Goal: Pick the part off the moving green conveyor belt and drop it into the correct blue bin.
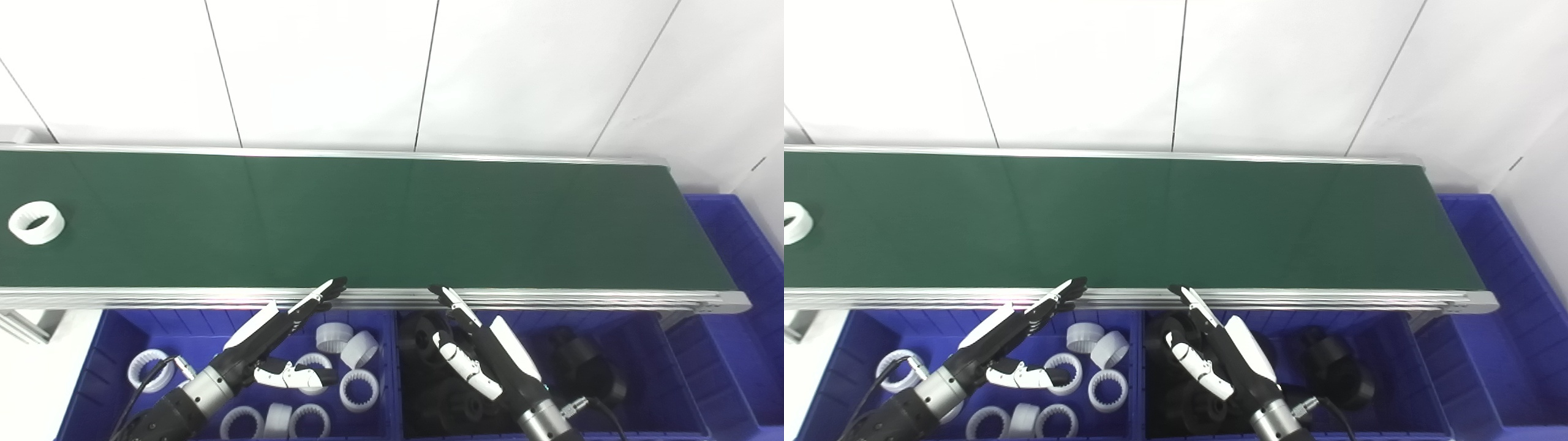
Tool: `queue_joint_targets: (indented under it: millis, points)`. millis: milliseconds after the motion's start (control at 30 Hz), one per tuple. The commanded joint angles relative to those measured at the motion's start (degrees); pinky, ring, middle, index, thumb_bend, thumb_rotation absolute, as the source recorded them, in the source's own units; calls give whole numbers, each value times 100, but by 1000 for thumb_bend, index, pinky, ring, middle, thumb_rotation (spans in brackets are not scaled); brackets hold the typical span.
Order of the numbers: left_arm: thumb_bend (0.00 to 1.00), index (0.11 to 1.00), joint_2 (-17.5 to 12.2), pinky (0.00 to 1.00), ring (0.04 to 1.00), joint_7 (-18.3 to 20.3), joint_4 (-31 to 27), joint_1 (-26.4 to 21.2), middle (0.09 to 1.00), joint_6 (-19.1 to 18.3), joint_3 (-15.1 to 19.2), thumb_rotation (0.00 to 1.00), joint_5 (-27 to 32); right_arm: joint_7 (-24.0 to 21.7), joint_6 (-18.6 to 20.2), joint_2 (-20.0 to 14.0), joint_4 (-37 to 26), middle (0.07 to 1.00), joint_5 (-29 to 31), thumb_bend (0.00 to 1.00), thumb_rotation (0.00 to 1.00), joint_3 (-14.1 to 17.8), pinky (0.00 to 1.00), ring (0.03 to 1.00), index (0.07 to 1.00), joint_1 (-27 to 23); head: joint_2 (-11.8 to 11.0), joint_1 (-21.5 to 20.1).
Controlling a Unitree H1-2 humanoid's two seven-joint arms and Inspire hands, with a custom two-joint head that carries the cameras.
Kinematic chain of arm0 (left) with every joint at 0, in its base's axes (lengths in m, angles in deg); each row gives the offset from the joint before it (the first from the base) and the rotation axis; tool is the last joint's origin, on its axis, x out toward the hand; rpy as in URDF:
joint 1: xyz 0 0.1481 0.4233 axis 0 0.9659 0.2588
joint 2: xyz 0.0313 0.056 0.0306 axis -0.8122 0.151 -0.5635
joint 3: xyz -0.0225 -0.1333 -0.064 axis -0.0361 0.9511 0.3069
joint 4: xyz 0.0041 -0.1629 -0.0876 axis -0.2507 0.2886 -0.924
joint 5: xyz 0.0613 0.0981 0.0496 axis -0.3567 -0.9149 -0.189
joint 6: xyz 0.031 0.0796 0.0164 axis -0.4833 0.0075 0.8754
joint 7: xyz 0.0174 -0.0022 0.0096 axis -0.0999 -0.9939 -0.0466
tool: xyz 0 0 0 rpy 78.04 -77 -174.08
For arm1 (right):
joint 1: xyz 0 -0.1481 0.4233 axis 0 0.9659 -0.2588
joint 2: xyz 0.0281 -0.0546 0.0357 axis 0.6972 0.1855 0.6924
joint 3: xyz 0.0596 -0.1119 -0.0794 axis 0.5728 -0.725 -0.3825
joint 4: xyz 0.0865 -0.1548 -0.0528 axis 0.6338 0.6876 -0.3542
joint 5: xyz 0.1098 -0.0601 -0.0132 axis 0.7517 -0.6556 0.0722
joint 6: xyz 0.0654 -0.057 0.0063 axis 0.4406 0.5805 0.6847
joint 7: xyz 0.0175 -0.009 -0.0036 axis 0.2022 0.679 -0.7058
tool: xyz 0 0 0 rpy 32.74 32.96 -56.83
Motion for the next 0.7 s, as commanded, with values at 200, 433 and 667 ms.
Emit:
queue_joint_targets:
  millis: [200,433,667]
  points:
    - [459,1000,-35,956,1000,-68,-197,-72,1000,174,53,486,-25,52,-118,-15,-201,990,20,322,942,3,904,959,969,-61,7,7]
    - [461,1000,-28,949,999,-82,-195,-71,1000,195,43,490,-52,25,-74,-18,-252,990,33,320,949,3,905,957,969,-52,15,29]
    - [465,1000,-21,950,998,-91,-176,-78,1000,196,41,492,-69,46,-189,-25,-179,988,94,322,940,13,902,956,965,-68,37,68]
